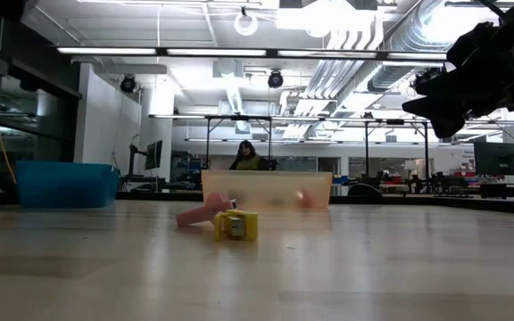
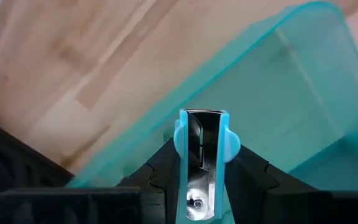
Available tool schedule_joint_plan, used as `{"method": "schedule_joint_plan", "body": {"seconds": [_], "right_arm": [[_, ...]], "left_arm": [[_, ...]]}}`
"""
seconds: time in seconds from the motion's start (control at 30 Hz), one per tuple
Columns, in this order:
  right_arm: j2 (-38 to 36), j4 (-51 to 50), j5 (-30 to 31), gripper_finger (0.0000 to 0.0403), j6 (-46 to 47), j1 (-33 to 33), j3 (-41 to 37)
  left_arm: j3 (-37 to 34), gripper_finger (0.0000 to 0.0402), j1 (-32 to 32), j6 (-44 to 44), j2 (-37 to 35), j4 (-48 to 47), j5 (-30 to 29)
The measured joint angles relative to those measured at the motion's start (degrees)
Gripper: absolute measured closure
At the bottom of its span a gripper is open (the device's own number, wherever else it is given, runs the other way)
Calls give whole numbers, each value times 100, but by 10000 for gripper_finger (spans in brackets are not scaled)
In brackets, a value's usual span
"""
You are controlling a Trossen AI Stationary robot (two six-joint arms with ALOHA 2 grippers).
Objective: Pick and place Stapler, Stapler remover, tape
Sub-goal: Put the green staple remover into the green bin
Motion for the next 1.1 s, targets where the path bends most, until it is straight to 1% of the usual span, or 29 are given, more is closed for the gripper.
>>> {"method": "schedule_joint_plan", "body": {"seconds": [0.1,0.37,0.63,0.9,1.0,1.1], "right_arm": [[0,-1,0,214,-1,2,0],[0,-2,0,214,1,0,-1],[0,0,-2,214,1,2,-1],[0,-1,0,214,-1,2,-1],[0,0,0,214,-1,0,-1],[0,0,0,214,-1,2,-1]], "left_arm": [[0,309,-130,-389,190,177,-14],[0,309,-225,-452,693,937,4],[0,309,-221,-424,1102,1088,131],[-2,308,-221,-392,1279,1205,261],[-2,291,-218,-392,1280,1215,166],[-2,259,-218,-390,1280,1244,86]]}}
